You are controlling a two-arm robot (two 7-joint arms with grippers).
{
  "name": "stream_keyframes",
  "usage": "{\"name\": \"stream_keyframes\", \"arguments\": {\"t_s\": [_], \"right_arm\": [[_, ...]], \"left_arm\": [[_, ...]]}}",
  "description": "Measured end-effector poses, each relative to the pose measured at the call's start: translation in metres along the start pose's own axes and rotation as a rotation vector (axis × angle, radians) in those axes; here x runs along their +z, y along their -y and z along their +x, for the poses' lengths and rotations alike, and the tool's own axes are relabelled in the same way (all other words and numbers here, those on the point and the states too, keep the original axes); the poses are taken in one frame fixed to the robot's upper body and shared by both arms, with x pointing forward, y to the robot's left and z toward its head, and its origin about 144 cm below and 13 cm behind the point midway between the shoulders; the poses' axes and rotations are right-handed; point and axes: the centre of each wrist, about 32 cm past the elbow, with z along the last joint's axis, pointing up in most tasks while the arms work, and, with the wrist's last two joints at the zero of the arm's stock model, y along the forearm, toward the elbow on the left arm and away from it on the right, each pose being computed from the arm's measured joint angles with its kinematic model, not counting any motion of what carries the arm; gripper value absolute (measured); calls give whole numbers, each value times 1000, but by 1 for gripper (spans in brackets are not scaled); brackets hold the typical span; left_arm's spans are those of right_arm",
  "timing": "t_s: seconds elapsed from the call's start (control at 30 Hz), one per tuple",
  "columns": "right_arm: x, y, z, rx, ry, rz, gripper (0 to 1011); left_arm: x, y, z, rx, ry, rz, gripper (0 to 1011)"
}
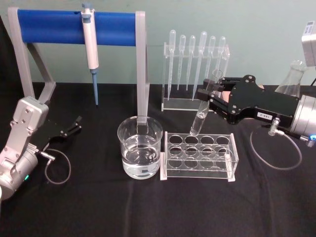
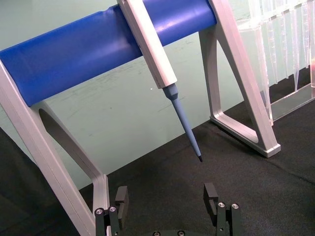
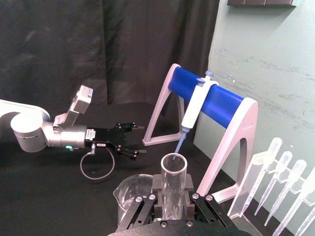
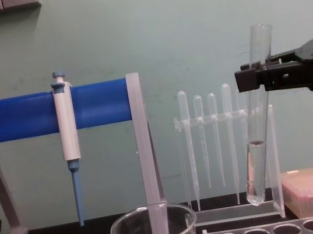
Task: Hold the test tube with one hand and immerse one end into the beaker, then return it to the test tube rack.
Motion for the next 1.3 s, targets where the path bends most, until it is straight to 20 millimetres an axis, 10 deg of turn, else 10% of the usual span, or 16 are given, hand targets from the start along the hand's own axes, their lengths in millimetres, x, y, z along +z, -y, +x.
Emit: {"name": "stream_keyframes", "arguments": {"t_s": [1.3], "right_arm": [[0, 0, 0, 0, 0, 0, 235]], "left_arm": [[0, 0, 0, 0, 0, 0, 1000]]}}
